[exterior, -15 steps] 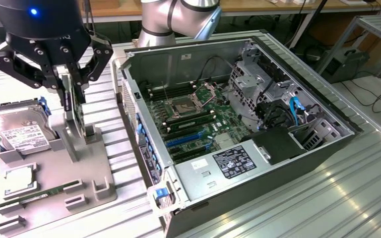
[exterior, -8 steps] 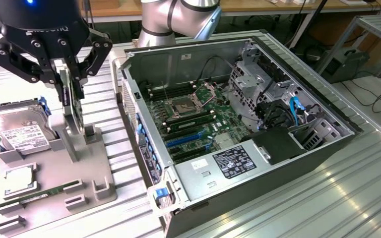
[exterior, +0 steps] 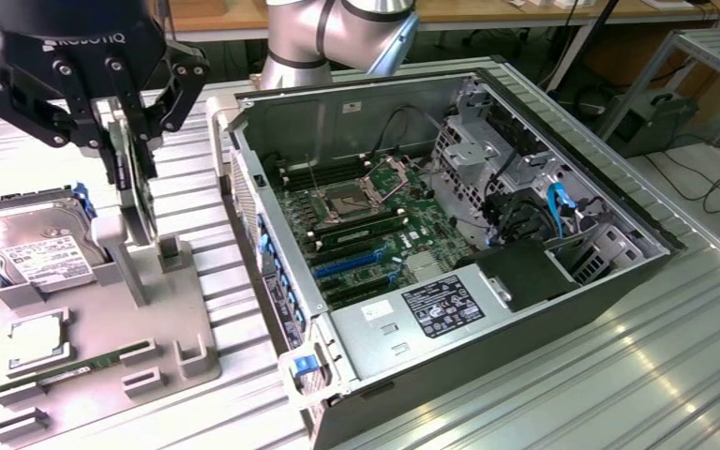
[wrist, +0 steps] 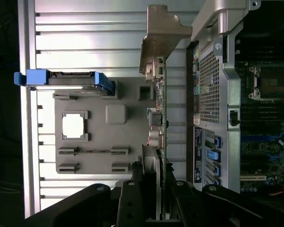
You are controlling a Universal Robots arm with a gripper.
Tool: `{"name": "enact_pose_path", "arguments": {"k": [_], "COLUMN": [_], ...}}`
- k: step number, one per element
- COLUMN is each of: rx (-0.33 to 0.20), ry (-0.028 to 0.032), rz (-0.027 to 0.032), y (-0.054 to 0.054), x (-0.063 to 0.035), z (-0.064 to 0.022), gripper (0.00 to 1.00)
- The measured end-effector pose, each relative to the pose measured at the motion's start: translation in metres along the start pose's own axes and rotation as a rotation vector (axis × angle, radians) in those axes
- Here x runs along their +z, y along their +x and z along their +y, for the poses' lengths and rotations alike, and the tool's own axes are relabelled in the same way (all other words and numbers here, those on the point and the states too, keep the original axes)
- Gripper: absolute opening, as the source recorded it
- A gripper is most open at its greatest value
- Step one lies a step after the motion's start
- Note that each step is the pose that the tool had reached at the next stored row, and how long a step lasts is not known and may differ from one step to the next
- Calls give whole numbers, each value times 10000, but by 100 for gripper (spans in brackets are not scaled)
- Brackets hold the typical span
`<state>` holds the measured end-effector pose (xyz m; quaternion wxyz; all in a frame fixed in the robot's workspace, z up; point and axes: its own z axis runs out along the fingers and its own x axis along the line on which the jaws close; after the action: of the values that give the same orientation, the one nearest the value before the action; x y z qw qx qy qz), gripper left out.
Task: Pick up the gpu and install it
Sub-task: 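Pick up the gpu and move the gpu toward the slot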
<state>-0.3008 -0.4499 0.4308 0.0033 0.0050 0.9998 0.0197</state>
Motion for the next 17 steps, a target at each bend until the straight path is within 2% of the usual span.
{"name": "enact_pose_path", "arguments": {"k": [10, 17], "rx": [-7, -6], "ry": [0, 0], "rz": [2, 1], "y": [-5, -132], "x": [-22, -20], "z": [1, 2], "gripper": [27, 27]}}
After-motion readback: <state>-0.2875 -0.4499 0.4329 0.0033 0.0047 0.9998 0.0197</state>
